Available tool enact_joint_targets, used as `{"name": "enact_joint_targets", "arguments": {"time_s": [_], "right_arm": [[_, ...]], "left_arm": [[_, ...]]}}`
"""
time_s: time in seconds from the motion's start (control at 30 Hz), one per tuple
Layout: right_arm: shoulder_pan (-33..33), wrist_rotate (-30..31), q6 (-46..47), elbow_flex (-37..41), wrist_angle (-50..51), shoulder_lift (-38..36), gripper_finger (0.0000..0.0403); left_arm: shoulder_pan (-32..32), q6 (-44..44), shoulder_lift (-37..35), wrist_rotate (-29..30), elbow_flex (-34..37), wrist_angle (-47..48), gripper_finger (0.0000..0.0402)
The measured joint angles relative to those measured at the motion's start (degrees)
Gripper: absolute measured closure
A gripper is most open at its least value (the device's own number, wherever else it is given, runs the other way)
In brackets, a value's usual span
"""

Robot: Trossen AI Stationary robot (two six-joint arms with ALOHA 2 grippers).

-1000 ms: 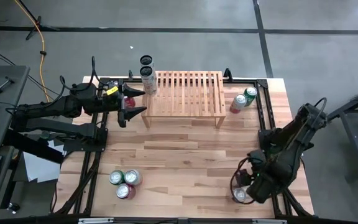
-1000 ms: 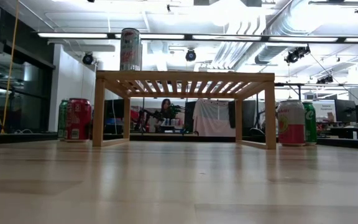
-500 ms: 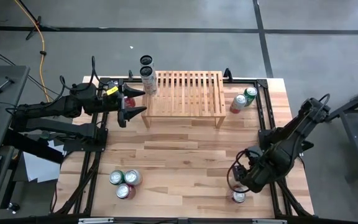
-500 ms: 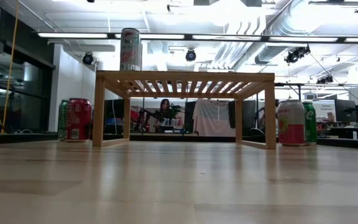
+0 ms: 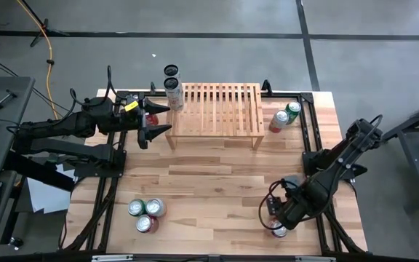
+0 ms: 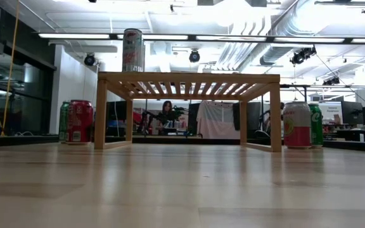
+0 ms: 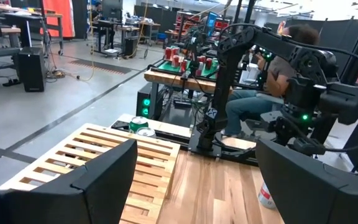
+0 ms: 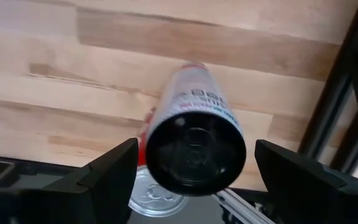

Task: Place canned beverage on shelf
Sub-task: Put the white-pink soda can on the shelf aligned with the other white-pink soda cans

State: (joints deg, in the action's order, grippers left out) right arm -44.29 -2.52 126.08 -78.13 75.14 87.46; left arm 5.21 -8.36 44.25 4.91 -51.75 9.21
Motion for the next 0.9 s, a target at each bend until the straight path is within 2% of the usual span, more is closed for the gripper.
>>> {"name": "enact_joint_targets", "arguments": {"time_s": [0.33,0.7,0.9], "right_arm": [[0.07,-2.02,-0.09,0.00,-0.75,2.66,0.0096],[0.07,-2.05,1.40,6.03,-8.40,2.67,0.0096],[0.07,-1.38,1.44,6.36,-8.42,2.67,0.0096]], "left_arm": [[0.00,0.00,0.00,0.00,0.00,-0.02,0.0085],[0.00,0.00,-0.01,0.00,0.00,0.00,0.0085],[0.00,0.00,0.00,0.00,0.00,-0.01,0.0085]]}}
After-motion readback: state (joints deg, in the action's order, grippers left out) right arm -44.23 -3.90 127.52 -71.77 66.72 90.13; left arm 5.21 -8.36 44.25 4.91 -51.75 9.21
